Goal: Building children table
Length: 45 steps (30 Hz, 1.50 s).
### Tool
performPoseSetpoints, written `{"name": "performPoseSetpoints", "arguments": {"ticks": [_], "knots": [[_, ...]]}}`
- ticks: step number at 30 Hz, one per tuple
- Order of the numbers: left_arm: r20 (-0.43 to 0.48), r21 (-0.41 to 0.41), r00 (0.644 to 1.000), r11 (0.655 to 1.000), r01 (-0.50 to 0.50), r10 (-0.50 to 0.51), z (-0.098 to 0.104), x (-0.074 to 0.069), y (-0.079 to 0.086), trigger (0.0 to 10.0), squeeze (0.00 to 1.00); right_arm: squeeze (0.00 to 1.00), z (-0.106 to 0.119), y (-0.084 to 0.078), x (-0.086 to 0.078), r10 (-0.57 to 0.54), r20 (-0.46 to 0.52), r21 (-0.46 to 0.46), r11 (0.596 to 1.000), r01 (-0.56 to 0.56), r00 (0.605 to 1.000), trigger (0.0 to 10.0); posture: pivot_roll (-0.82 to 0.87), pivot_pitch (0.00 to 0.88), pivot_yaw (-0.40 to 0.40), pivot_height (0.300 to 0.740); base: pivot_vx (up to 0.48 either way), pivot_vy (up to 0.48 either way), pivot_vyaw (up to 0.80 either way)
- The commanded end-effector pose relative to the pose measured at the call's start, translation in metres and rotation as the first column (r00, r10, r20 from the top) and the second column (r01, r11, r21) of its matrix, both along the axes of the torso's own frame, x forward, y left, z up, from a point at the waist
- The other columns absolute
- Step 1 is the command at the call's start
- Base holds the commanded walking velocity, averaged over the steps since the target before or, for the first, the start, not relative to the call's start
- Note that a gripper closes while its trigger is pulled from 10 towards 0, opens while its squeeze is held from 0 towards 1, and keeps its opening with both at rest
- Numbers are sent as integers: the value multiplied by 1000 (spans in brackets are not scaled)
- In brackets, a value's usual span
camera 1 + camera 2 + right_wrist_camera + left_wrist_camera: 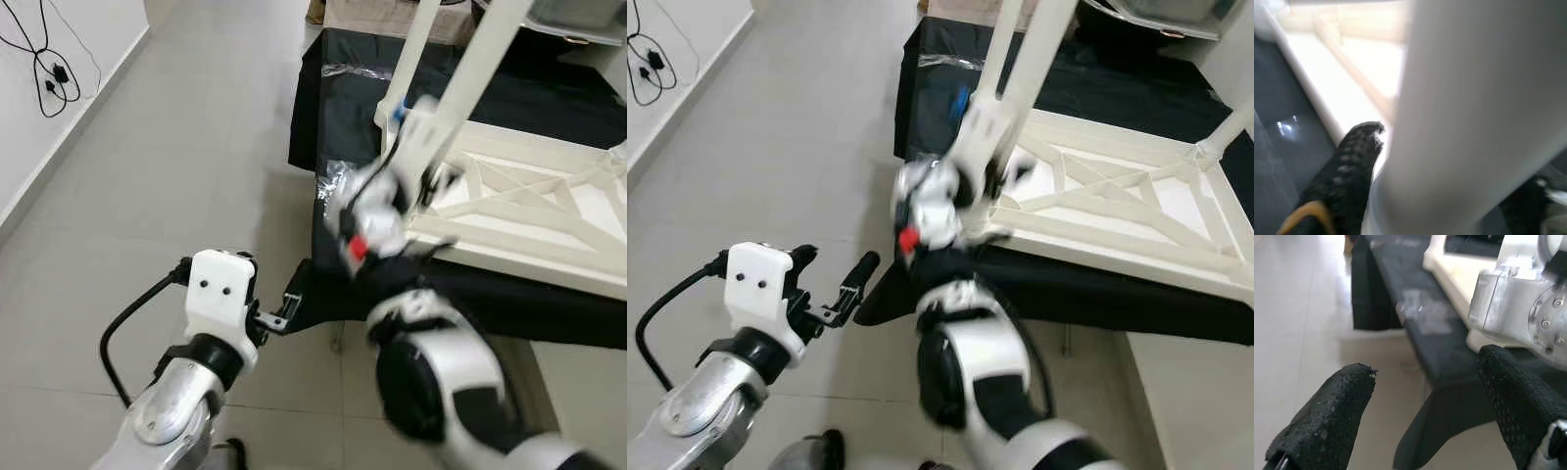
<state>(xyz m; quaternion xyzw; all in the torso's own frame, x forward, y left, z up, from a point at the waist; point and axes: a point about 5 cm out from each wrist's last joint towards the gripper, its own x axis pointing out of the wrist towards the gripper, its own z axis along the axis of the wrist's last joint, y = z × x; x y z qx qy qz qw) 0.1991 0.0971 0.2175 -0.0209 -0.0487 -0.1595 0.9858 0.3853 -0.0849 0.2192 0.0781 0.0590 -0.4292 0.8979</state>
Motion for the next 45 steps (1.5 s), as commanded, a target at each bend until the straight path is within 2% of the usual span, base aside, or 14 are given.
{"name": "performPoseSetpoints", "arguments": {"ticks": [1, 4, 5, 12, 19, 24, 36, 45], "knots": [[-14, 4, 1000, 1000, 8, -8, -4, -1, -2, 10000, 0, 957, 1, -10, 1, -31, -2, 25, 999, 31, 1000, 10000, 159, 228, -89, 740, 0, 0, 0], [-13, 4, 1000, 1000, 8, -8, -4, -1, -2, 10000, 0, 957, 1, -9, 2, -28, 2, 23, 999, 28, 1000, 10000, 159, 228, -89, 740, 0, 0, 0], [-11, 5, 1000, 1000, 10, -10, -3, -1, -2, 10000, 0, 0, 4, -7, 2, -13, 23, 24, 1000, 12, 1000, 10000, 156, 221, -89, 740, 0, 0, 0], [-11, 5, 1000, 1000, 9, -9, -4, 0, -2, 10000, 0, 0, 8, -3, 3, 10, 52, 23, 1000, -11, 999, 10000, 155, 218, -87, 740, 0, 0, 0], [-4, 7, 1000, 1000, 8, -8, -3, 1, -1, 10000, 0, 0, 12, 9, 2, 142, 117, -7, 990, -142, 983, 10000, 152, 211, -86, 740, 0, 0, 0], [-4, 6, 1000, 1000, 8, -8, -3, 1, -2, 10000, 0, 0, 9, 13, -2, 180, 120, -9, 984, -180, 976, 10000, 150, 212, -85, 740, 0, 0, 0], [-1, 8, 1000, 1000, 4, -4, -3, 2, -2, 10000, 0, 0, 7, 15, -9, 237, 127, -45, 971, -233, 963, 10000, 151, 213, -89, 740, 0, 0, 0], [-1, 8, 1000, 1000, 1, -1, -3, 3, -1, 10000, 0, 0, 2, 15, -17, 292, 142, -3, 956, -295, 946, 10000, 151, 216, -91, 740, 0, 0, 0]]}}
